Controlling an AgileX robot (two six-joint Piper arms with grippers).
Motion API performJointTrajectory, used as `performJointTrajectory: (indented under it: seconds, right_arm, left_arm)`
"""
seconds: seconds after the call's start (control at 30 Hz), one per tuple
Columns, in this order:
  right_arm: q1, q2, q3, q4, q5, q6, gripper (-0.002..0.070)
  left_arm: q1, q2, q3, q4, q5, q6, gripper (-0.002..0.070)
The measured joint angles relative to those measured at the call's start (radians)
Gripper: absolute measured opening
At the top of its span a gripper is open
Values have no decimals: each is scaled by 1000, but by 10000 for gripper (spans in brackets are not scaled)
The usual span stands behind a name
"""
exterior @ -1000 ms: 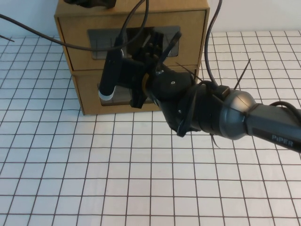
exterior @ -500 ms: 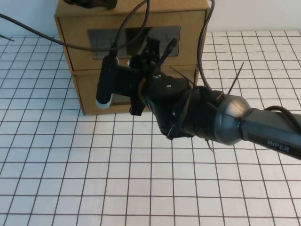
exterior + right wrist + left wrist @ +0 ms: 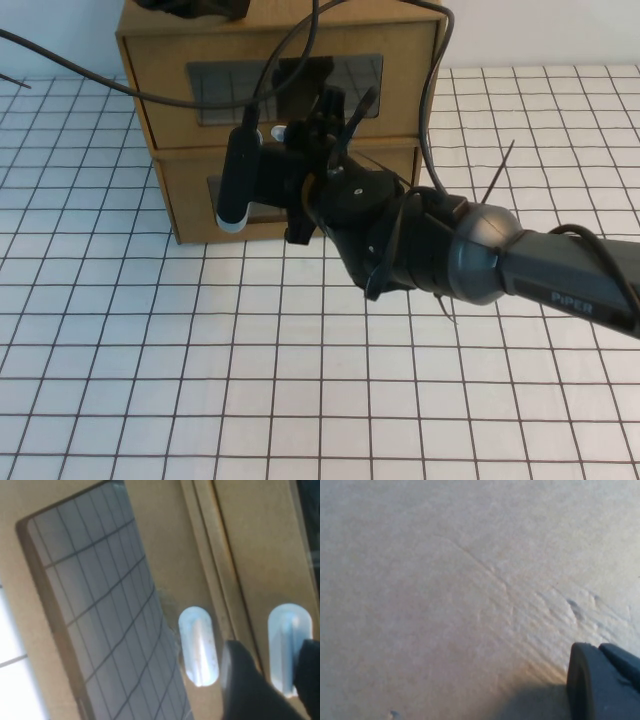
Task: Open the shoe box
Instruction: 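Pull the top drawer of the cardboard box fully open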
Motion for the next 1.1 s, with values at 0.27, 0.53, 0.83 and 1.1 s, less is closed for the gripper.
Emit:
performJointTrajectory:
  seconds: [0.27, 0.53, 0.83, 1.1]
  right_arm:
    - [-8, 2, 0, -27, -11, 11, 153]
    - [-8, 2, 0, -36, -7, 11, 110]
    - [-8, 2, -1, -41, -4, 8, 41]
    - [-8, 11, -6, -53, 9, -11, 13]
  left_arm:
    - [0, 0, 0, 0, 0, 0, -2]
    - [0, 0, 0, 0, 2, 0, -2]
    - [0, 0, 0, -2, 6, -2, -2]
    - [0, 0, 0, -4, 12, -8, -2]
